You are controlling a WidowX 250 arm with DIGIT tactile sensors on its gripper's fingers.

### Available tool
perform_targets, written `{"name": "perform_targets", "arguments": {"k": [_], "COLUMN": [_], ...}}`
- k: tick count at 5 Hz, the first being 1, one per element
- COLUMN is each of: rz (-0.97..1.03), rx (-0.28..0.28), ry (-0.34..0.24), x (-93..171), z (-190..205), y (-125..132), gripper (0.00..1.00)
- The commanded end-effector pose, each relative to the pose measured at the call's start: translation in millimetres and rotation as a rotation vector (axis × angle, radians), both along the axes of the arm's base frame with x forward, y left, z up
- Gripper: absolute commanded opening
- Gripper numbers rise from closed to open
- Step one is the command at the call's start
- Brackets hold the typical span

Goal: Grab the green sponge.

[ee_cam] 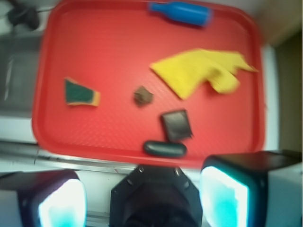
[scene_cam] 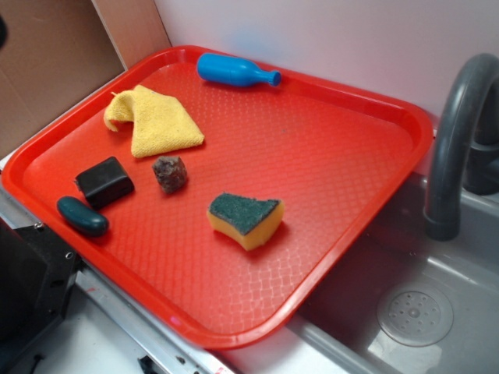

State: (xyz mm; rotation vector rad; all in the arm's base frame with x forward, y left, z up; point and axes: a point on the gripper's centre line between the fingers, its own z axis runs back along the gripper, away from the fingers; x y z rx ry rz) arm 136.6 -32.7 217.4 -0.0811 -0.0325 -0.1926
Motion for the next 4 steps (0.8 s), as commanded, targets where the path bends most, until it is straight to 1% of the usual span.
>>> {"name": "perform_targets", "arguments": {"k": [1,2,3,4], "rz": [-0.491,-0.729,-0.843,-0.870], "rx": [-0.011,-0.039,-0.027,-0.002], "ry": [-0.030,-0.062,-0.092,-0.070], "x": [39,44,49,54], "z": [-24,-44,-64,-88], "y": [-42,-67,-77,-85], "gripper": [1.00,1.00,1.00,1.00]}}
